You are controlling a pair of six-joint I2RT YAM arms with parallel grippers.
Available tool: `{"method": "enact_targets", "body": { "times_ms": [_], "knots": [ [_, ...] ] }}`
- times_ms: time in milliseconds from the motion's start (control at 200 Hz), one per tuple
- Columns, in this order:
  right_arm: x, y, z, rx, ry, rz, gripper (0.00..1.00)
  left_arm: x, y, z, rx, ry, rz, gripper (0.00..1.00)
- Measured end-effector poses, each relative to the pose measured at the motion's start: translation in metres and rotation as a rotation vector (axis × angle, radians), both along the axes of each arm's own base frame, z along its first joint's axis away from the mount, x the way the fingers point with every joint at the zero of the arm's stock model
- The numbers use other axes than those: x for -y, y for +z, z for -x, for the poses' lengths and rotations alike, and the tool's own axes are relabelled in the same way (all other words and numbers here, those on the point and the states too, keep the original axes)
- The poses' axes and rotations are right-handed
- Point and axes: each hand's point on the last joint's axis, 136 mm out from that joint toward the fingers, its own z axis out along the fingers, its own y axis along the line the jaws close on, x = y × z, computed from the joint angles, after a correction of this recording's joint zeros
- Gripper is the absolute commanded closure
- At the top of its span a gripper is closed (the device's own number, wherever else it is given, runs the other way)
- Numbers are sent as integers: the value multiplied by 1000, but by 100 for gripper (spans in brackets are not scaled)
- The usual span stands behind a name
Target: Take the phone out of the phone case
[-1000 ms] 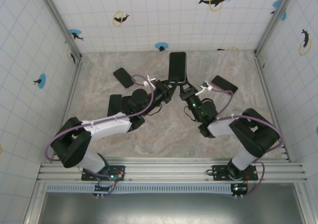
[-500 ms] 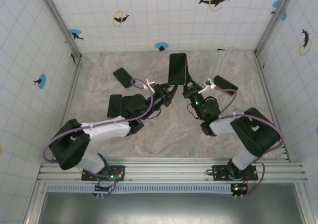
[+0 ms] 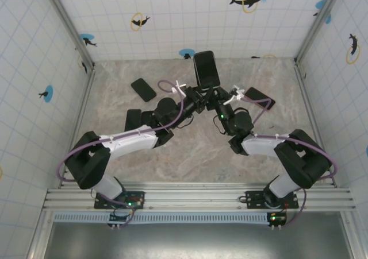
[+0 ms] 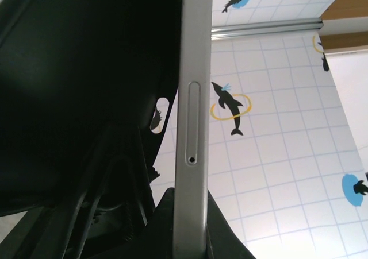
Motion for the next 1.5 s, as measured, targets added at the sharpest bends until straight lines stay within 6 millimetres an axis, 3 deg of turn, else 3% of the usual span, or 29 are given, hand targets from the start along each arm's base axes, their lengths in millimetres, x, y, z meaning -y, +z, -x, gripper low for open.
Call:
{"method": "enact_targets", "body": {
  "times_ms": [280,400,520,716,856,1076,1226,1501],
  "knots": [
    [16,-18,-12,-74,-96,65,100,0,-7,1,0,4,-65,100],
    [43,-8,-20,-68,-174,50,100,5,-13,22,-8,-69,-119,100],
    [58,1,-18,-48,-201,33,100,-3,-19,27,-22,-78,-147,100],
    [59,4,-17,-48,-192,35,100,-8,-26,32,-28,-98,-177,100],
    [59,-7,-20,-104,-161,47,100,-21,-47,40,-53,-115,-210,100],
    [56,-31,-17,-233,-93,39,100,-54,-67,41,-89,-98,-256,100],
    [51,-65,-4,-349,-19,31,100,-80,-76,45,-97,-82,-266,100],
    [27,-135,38,-566,121,44,100,-116,-145,47,-235,-82,-338,100]
  ]
}}
